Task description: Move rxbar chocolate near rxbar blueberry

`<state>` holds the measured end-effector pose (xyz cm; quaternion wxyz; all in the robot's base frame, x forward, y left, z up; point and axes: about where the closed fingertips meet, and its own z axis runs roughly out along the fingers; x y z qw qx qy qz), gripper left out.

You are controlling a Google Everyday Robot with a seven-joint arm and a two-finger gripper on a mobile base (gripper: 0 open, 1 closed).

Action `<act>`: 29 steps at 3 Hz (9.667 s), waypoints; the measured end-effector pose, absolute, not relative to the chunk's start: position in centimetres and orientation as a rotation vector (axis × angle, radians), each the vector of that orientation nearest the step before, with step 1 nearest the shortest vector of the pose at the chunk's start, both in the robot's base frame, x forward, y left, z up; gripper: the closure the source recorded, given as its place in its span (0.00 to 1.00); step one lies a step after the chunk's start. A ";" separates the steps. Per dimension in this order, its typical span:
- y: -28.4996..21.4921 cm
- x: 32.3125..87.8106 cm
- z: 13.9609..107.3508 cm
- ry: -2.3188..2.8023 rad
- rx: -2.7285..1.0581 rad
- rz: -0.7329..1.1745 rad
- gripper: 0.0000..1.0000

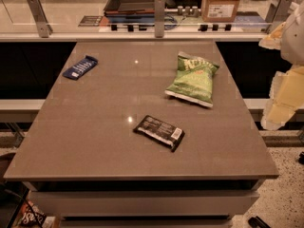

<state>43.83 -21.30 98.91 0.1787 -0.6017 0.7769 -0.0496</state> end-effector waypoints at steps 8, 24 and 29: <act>-13.5 45.5 89.3 1.868 -1.186 0.428 0.00; -2.5 45.4 83.0 1.739 -1.069 0.598 1.00; 5.6 55.3 89.2 1.737 -1.179 0.420 1.00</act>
Offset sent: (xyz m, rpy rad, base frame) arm -0.0016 0.0051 -0.0076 0.0355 0.0067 -0.0102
